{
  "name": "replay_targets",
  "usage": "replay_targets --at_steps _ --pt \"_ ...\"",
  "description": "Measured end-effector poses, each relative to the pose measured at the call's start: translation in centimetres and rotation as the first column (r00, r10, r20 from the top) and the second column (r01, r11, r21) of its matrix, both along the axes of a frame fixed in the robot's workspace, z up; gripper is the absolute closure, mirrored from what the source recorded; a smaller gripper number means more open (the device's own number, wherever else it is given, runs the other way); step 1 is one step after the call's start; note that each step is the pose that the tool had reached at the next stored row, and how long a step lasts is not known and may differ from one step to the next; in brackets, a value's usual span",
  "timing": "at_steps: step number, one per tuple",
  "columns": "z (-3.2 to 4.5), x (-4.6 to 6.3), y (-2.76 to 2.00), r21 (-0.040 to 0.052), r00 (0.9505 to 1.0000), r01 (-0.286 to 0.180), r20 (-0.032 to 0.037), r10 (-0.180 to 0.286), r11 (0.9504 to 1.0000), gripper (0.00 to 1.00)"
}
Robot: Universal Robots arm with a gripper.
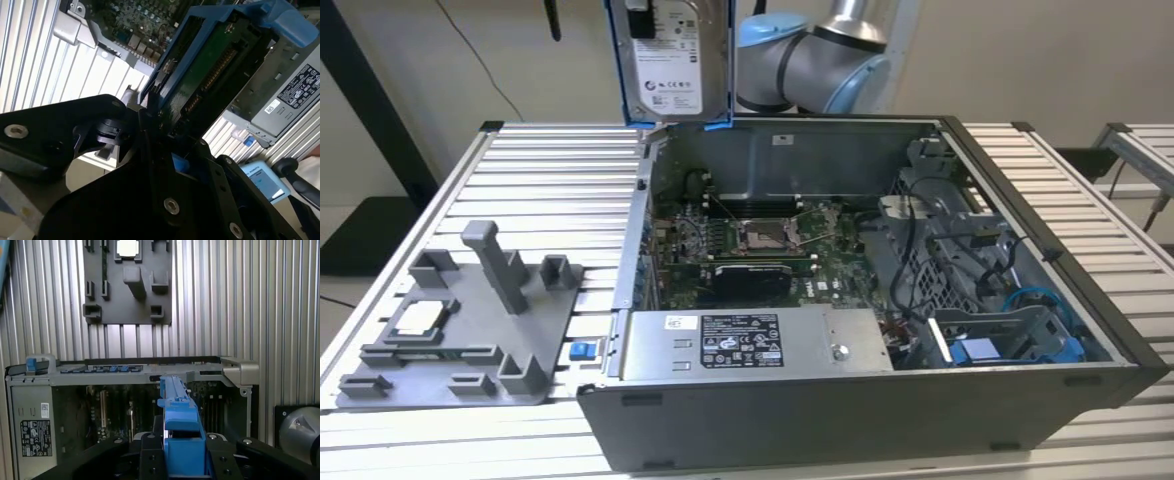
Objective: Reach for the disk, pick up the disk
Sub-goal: 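Pick up the disk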
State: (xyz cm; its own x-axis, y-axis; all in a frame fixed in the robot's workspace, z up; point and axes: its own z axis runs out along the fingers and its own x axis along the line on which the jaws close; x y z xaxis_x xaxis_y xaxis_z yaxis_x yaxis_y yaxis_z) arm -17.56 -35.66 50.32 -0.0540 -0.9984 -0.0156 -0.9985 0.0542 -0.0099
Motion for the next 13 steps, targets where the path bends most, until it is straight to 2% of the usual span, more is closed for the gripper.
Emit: replay_targets --at_steps 8,13 --pt "-0.04 2.5 0.0 0.0 1.0 0.0 0.0 0.0 1.0 1.0" --pt "-0.08 4.5 0.0 0.0 1.0 0.0 0.0 0.0 1.0 1.0"
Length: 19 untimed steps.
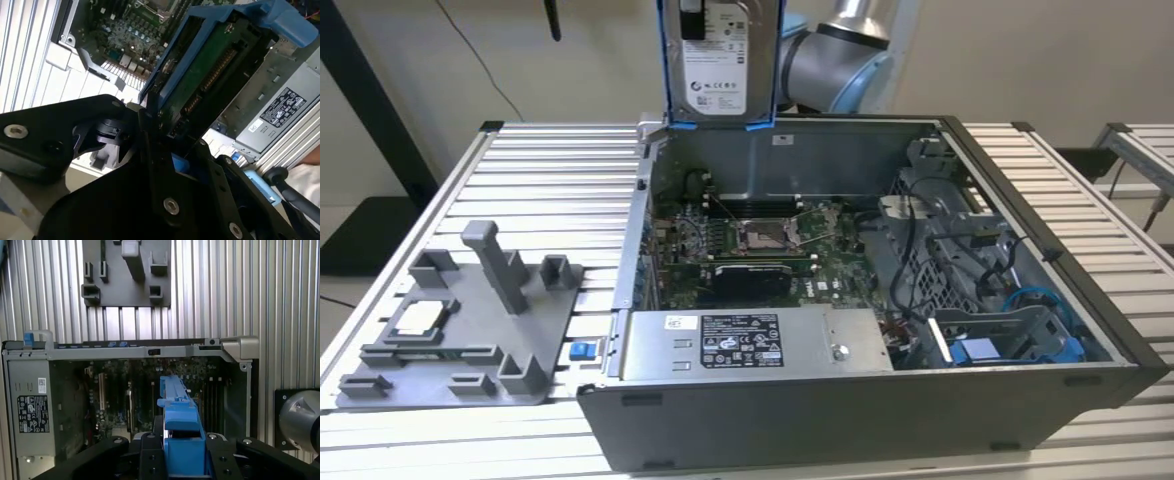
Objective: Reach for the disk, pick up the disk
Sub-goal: 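Pick up the disk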
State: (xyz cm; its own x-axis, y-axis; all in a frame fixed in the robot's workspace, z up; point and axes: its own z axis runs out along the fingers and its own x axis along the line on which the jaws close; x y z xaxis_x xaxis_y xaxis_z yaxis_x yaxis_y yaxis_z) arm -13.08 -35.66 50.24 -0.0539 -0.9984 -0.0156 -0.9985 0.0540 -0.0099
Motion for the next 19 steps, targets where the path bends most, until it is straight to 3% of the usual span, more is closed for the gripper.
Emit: replay_targets --at_steps 19 --pt "-0.14 8.6 0.0 0.0 1.0 0.0 0.0 0.0 1.0 1.0"
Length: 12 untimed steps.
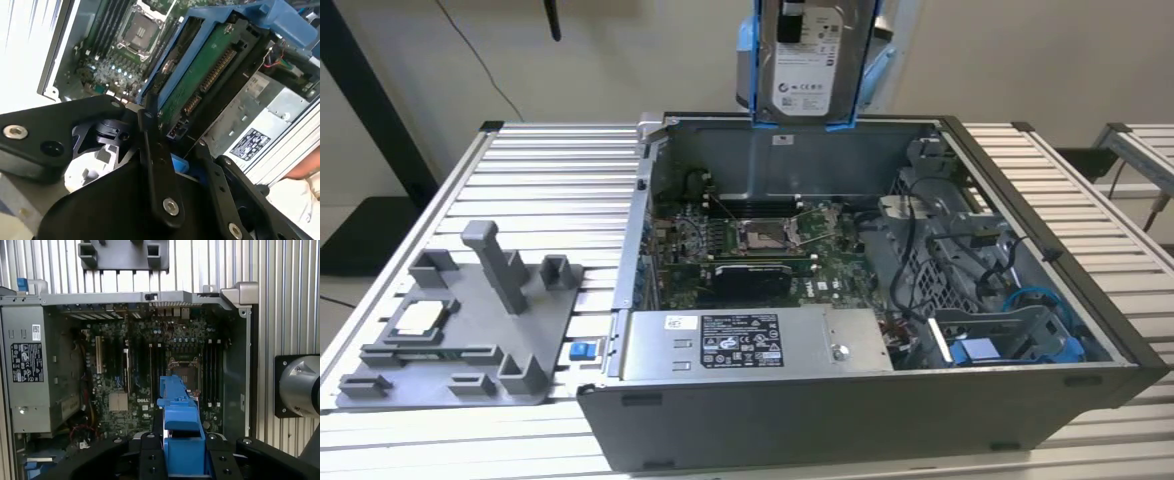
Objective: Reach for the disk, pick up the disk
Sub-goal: 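Pick up the disk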
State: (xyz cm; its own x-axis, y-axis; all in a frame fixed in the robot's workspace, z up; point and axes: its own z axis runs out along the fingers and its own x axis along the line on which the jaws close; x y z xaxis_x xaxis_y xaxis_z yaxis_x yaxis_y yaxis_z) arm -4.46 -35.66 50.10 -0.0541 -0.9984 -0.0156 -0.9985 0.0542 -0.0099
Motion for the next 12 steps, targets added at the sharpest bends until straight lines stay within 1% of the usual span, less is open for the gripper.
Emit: replay_targets --at_steps 12 --pt "-0.09 5.5 0.0 -0.0001 1.0 0.0 0.0 0.0 1.0 1.0"
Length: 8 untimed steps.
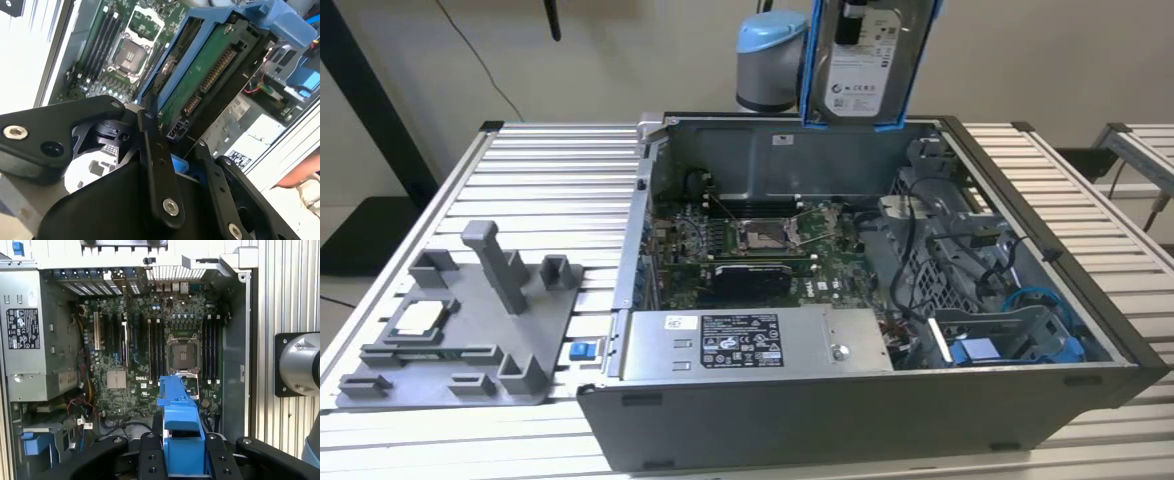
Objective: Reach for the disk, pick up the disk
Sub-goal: 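Pick up the disk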
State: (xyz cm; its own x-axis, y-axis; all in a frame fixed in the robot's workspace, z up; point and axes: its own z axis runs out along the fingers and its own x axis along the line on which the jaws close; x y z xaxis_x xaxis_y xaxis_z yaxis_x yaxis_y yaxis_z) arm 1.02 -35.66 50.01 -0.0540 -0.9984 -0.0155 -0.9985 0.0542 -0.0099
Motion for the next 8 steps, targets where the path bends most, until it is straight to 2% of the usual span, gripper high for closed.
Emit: replay_targets --at_steps 8 --pt "-0.05 3.6 0.0 0.0 1.0 0.0 0.0 0.0 1.0 1.0"
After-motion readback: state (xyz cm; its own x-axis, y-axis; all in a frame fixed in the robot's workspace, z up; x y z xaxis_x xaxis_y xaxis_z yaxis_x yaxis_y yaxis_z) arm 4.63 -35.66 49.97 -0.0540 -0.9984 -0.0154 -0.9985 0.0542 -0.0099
